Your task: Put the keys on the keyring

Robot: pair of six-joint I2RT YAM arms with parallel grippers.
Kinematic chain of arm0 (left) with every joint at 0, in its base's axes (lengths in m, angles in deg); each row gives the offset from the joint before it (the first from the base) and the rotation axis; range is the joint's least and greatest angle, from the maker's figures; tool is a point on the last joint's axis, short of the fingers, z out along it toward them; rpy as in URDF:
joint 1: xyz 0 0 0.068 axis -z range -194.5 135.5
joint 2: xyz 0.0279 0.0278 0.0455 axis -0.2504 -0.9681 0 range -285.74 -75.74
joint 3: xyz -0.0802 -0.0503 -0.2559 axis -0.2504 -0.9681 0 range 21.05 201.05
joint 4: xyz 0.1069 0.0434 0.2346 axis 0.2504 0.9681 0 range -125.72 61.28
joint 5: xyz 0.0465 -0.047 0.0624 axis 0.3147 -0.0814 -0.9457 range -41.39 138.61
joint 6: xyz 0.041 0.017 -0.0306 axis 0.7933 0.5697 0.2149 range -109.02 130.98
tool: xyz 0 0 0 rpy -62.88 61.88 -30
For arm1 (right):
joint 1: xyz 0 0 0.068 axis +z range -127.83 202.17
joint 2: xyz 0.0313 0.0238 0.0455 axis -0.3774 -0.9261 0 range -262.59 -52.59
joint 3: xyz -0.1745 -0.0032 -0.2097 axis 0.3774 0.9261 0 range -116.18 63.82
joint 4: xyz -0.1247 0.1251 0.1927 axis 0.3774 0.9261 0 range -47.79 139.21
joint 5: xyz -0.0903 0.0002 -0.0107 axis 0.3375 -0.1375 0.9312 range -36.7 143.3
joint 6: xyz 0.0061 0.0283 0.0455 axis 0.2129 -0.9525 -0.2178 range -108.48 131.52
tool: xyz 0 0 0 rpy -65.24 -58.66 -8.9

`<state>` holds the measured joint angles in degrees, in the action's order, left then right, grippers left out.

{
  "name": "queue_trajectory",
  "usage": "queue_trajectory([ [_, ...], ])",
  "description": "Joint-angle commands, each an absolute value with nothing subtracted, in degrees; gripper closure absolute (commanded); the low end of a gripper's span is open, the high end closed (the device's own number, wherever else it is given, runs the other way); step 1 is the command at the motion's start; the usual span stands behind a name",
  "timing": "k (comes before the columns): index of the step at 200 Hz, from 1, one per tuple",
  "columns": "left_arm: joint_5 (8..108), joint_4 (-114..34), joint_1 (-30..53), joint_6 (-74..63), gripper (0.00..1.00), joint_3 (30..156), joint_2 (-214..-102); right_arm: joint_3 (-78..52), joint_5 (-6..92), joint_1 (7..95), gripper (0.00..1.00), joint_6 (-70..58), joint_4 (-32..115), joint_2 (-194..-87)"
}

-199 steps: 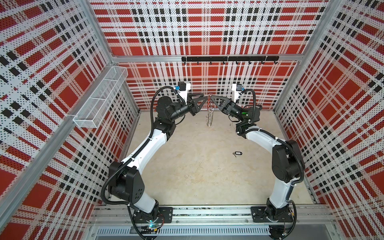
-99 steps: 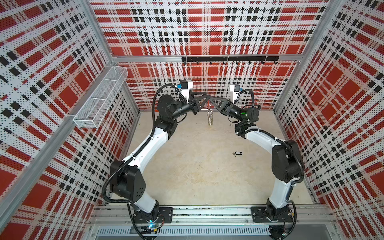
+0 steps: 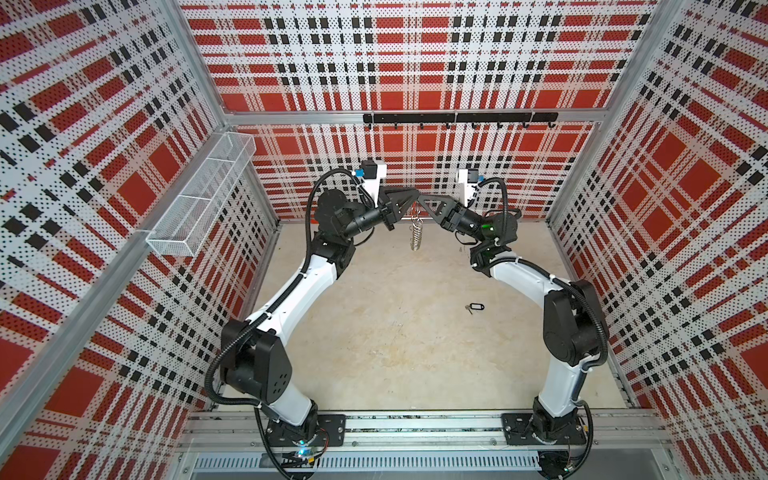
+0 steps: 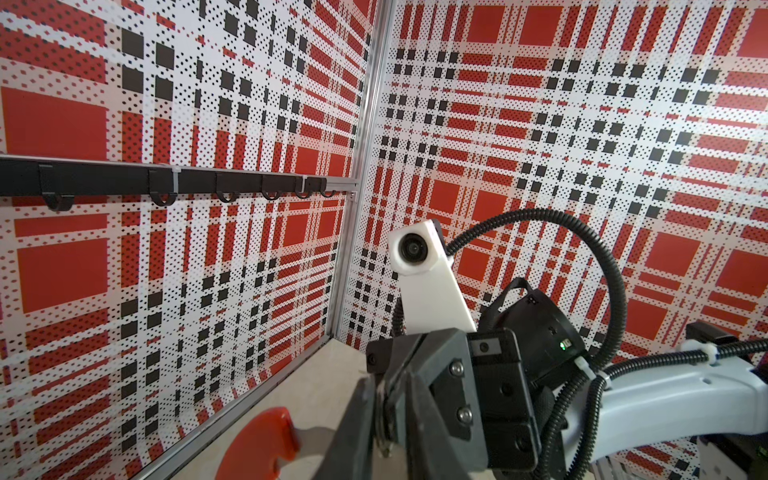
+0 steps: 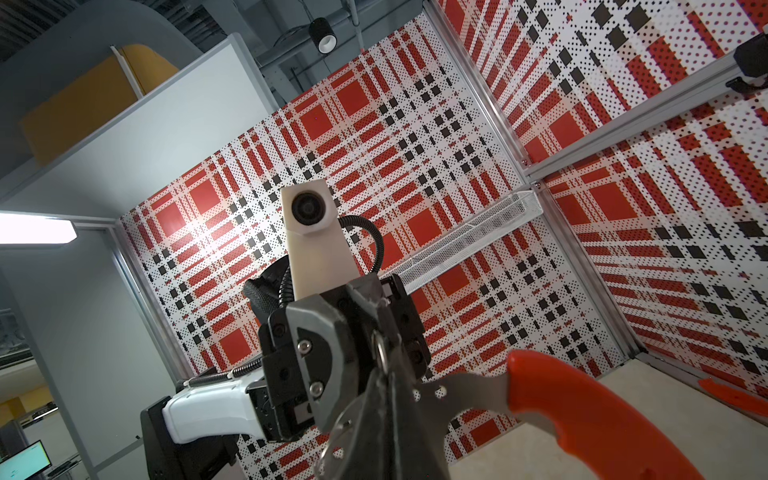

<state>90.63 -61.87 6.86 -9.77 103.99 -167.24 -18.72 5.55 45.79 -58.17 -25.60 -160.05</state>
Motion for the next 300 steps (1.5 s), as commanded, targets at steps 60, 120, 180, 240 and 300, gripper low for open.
queue_trajectory([
  [60,92.0,-62.9,6.2,-12.2,0.75,102.5,-166.4,-20.6,5.7,46.5,1.0,-56.9,-26.4,-158.8],
  [120,92.4,-62.9,5.9,-12.1,0.84,101.1,-165.5,-21.1,5.8,46.6,1.0,-56.3,-25.6,-158.9],
  [180,94.3,-62.0,5.3,-12.0,1.0,102.3,-165.7,-21.2,5.3,46.7,1.0,-54.4,-22.6,-158.3],
  [240,90.0,-16.0,6.3,20.5,1.0,118.2,-169.4,-21.6,0.2,40.5,0.66,-20.0,21.2,-150.0],
  [300,87.1,18.2,8.1,39.7,1.0,136.7,-178.8,-27.7,1.1,42.6,0.7,1.8,46.7,-150.7],
])
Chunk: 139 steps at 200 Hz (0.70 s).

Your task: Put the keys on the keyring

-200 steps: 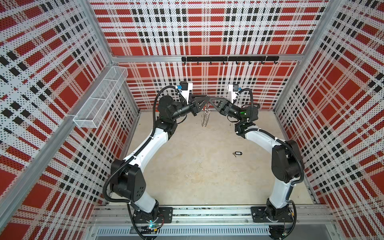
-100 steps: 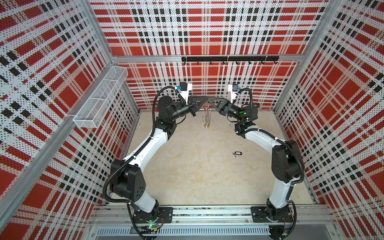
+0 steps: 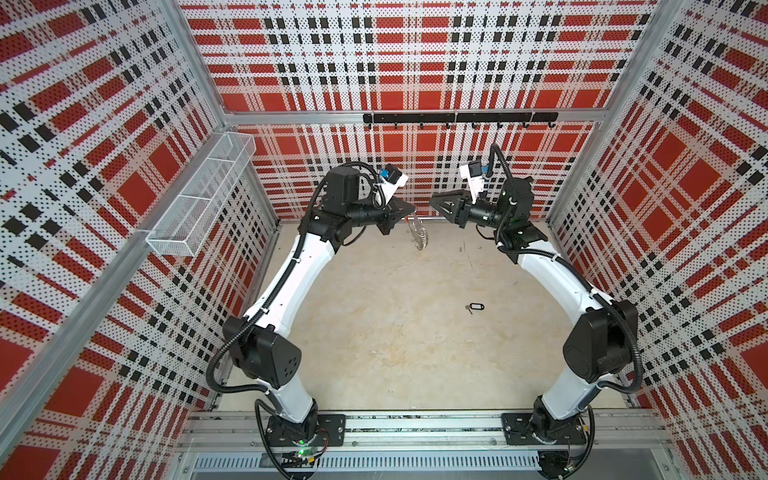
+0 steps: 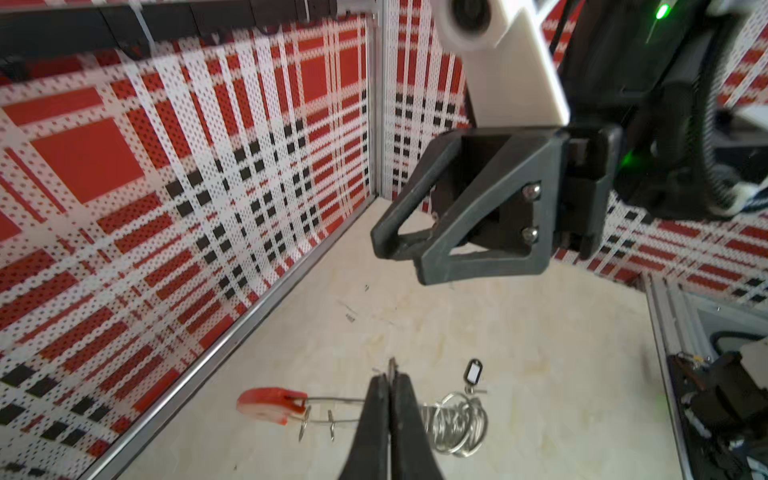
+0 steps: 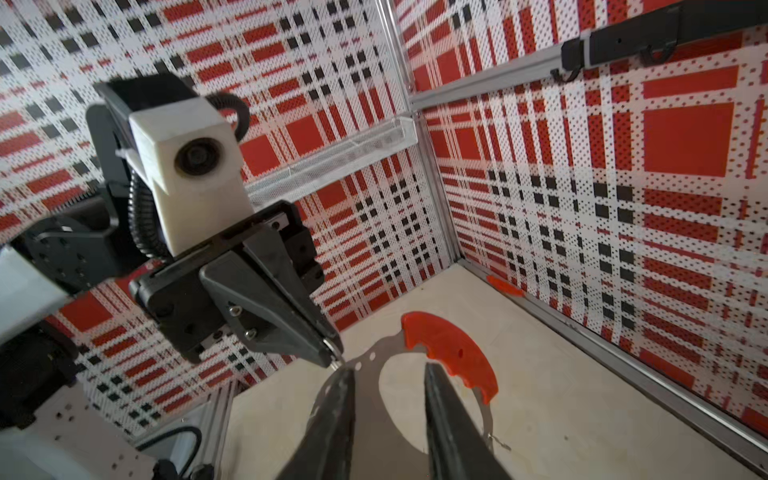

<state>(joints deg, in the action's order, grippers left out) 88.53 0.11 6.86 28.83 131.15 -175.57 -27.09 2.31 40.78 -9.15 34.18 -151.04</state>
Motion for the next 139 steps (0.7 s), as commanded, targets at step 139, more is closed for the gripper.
queue_trajectory([
  [139,90.9,20.5,8.5,40.3,1.0,140.0,-179.4,-23.3,-0.8,44.7,0.81,4.5,49.8,-150.4],
])
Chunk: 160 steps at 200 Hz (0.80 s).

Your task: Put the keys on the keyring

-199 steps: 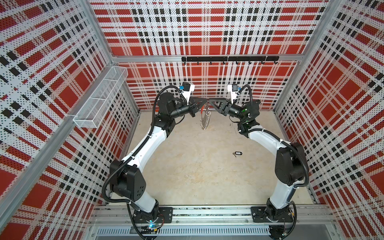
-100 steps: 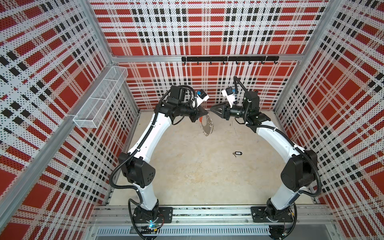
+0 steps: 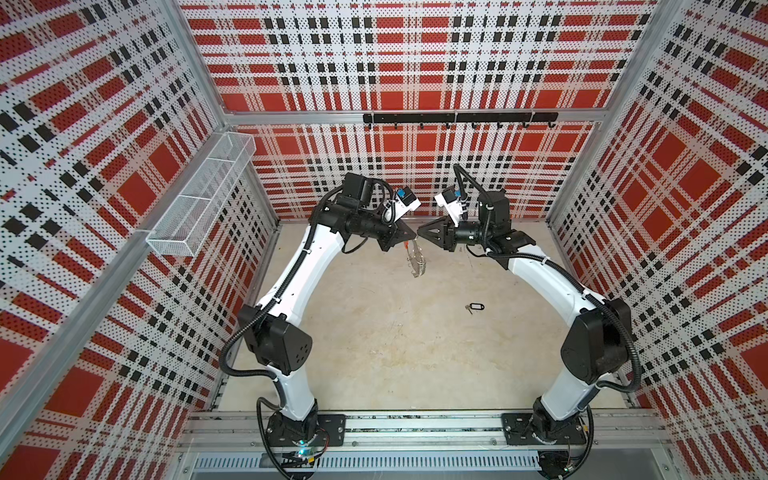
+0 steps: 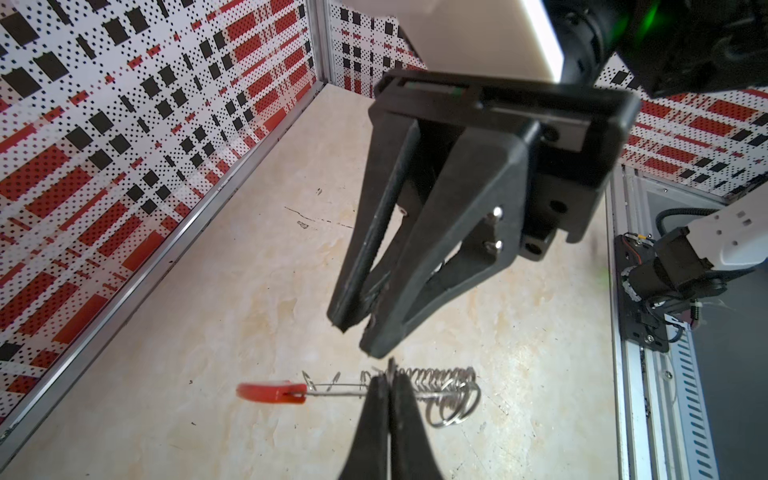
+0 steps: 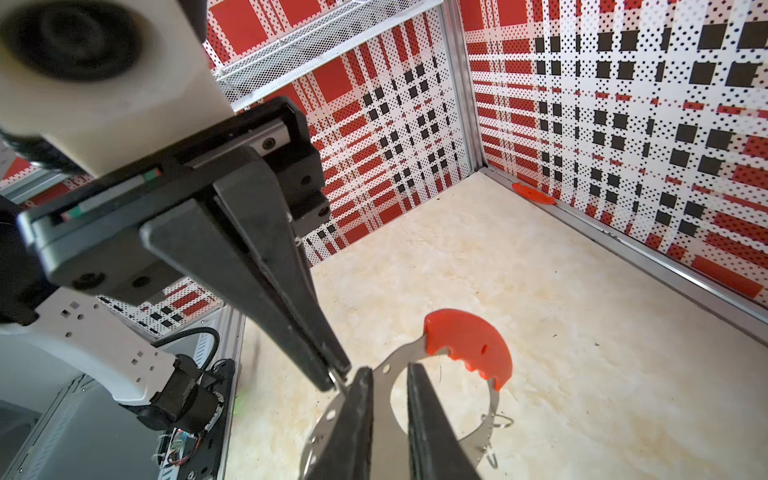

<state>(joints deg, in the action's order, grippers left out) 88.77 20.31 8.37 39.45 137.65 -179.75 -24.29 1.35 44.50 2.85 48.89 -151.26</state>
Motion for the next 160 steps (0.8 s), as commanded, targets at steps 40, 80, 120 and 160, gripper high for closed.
queue_trajectory([
  [40,90.9,21.4,8.5,39.9,1.0,140.2,-179.9,-22.3,-1.5,44.9,0.81,4.9,50.6,-149.5],
  [80,90.8,21.9,8.2,40.1,1.0,139.8,-179.6,-21.4,0.1,44.9,0.81,6.5,51.6,-147.5],
  [120,91.1,22.0,8.1,40.0,1.0,139.5,-179.5,-23.1,-1.3,44.9,0.8,5.9,52.1,-147.5],
  [160,91.2,22.0,8.2,39.8,1.0,139.5,-179.6,-23.0,-3.1,45.2,0.77,3.8,50.0,-147.9],
])
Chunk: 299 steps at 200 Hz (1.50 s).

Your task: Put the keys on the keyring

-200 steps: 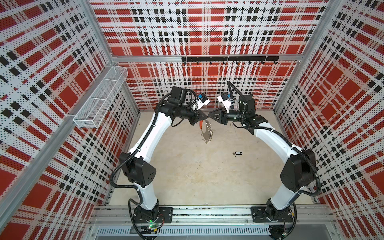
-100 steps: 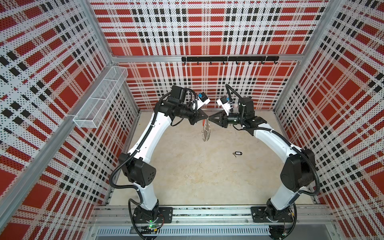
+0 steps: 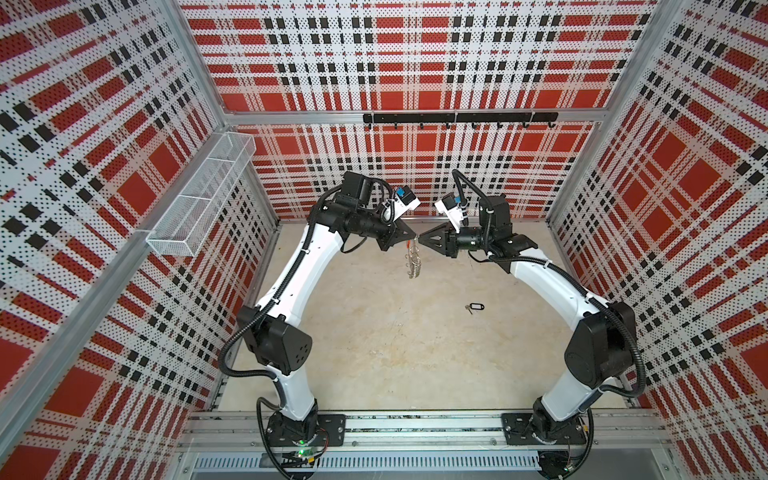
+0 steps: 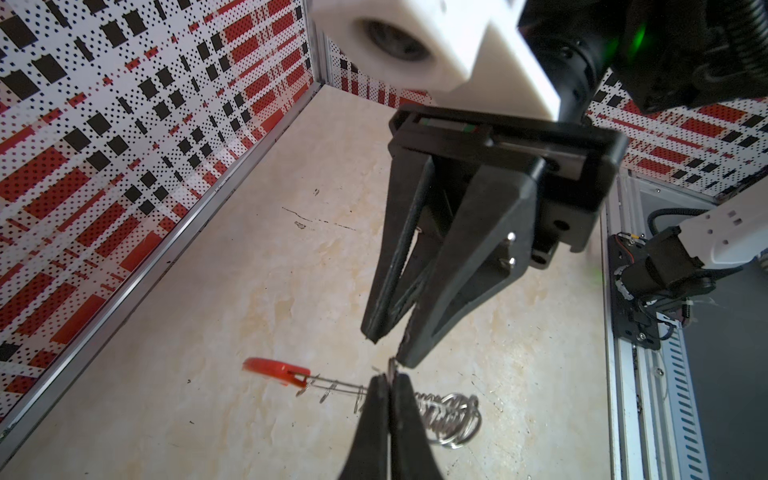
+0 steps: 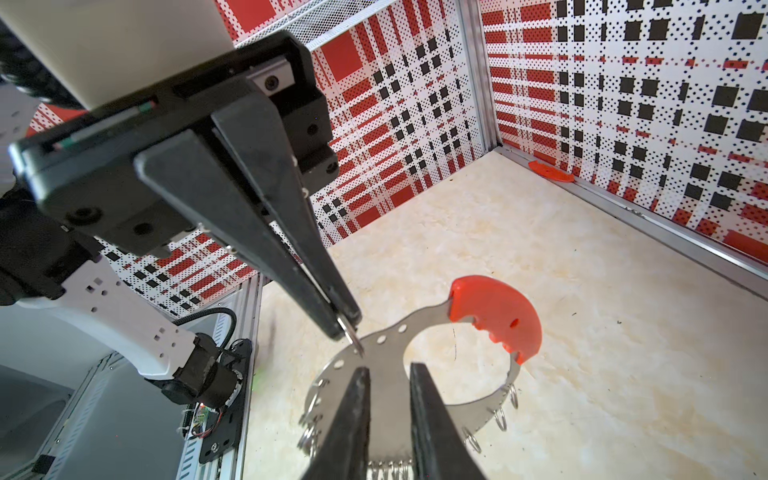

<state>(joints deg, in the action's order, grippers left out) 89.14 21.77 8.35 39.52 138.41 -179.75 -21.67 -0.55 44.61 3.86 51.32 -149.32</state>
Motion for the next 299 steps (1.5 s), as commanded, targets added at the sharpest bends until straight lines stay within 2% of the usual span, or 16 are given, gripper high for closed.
queue_trajectory([
  [1,91.3,22.0,8.1,39.8,1.0,139.4,-179.6,-23.0,-3.1,45.3,0.77,3.8,50.0,-147.9],
  [65,91.7,22.0,8.8,39.2,1.0,140.3,-180.3,-24.9,-3.7,46.2,0.75,3.3,49.1,-149.7],
  [101,91.9,22.2,8.8,39.3,1.0,140.4,-180.2,-25.4,-4.3,46.3,0.84,2.4,47.8,-150.2],
  [122,91.9,22.3,8.8,39.2,1.0,140.2,-180.1,-24.9,-4.5,46.3,0.84,2.1,47.3,-150.0],
  [175,92.1,22.5,8.6,39.3,1.0,140.7,-179.7,-23.6,-4.0,46.3,0.79,3.2,48.3,-149.8],
  [191,92.0,22.5,8.6,39.2,1.0,140.5,-179.6,-23.5,-3.7,46.3,0.67,3.2,47.9,-149.6],
  [199,92.0,22.5,8.6,39.2,1.0,140.4,-179.6,-23.3,-3.6,46.3,0.65,3.3,47.9,-149.4],
  [245,91.6,22.7,8.1,39.1,1.0,140.4,-179.2,-23.5,-3.1,46.3,0.65,5.3,50.5,-149.2],
  [276,91.8,22.7,7.6,39.2,1.0,140.3,-178.7,-22.8,-1.9,45.8,0.6,6.3,51.3,-148.7],
  [299,92.0,22.7,7.5,39.4,1.0,139.8,-178.4,-22.7,-2.6,45.3,0.59,5.4,50.1,-148.6],
])
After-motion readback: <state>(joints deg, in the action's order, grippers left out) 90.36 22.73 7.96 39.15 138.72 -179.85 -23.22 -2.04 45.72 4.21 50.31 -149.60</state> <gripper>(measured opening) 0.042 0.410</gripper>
